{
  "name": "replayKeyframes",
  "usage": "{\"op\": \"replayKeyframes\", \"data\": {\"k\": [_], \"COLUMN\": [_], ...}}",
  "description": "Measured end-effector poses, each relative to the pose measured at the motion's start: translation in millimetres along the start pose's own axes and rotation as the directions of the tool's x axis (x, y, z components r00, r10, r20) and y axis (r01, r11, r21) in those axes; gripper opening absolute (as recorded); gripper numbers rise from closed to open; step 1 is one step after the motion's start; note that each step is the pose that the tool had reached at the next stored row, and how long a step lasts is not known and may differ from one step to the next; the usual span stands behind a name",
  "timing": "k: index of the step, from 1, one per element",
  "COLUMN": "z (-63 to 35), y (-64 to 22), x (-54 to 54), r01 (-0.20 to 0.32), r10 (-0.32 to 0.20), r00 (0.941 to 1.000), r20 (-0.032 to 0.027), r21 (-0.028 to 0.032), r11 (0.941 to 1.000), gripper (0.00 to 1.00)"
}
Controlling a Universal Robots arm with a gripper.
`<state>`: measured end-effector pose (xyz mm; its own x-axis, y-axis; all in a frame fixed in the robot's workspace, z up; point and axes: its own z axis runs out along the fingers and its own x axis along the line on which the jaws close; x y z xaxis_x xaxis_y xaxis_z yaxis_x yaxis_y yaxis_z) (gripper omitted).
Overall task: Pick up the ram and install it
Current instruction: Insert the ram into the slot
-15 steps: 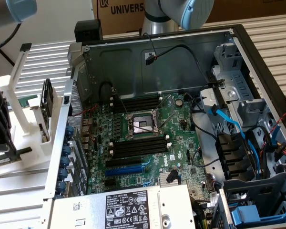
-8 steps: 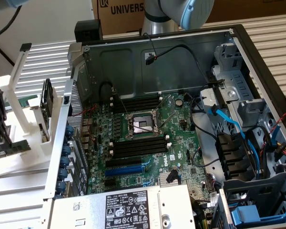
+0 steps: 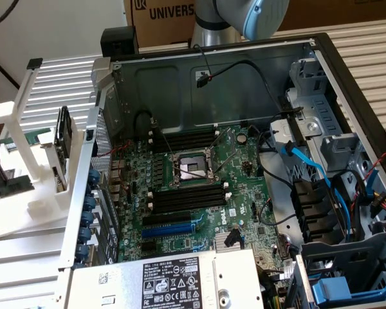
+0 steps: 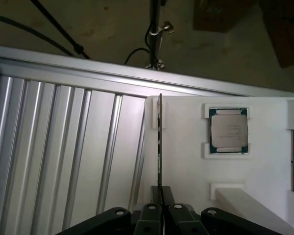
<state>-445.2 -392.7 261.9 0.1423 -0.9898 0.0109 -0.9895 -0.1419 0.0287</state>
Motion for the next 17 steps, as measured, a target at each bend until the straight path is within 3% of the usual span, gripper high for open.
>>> {"op": "replayKeyframes", "data": {"k": [7, 11, 13, 17], "z": [-31.6, -49.0, -51.7, -51.9], "y": [1.7, 2.2, 2.2, 2.1], "x": [-0.5, -0.7, -1.1, -1.2], "r01": [0.0, -0.002, -0.002, -0.003], "r10": [0.0, 0.002, 0.002, 0.003], "r00": [1.0, 1.0, 0.9999, 0.9999], "r20": [-0.0012, -0.0054, -0.0124, -0.0135], "r21": [0.0, -0.0007, -0.0014, -0.0018], "r11": [1.0, 1.0, 1.0, 1.0], "gripper": [0.12, 0.12, 0.12, 0.12]}}
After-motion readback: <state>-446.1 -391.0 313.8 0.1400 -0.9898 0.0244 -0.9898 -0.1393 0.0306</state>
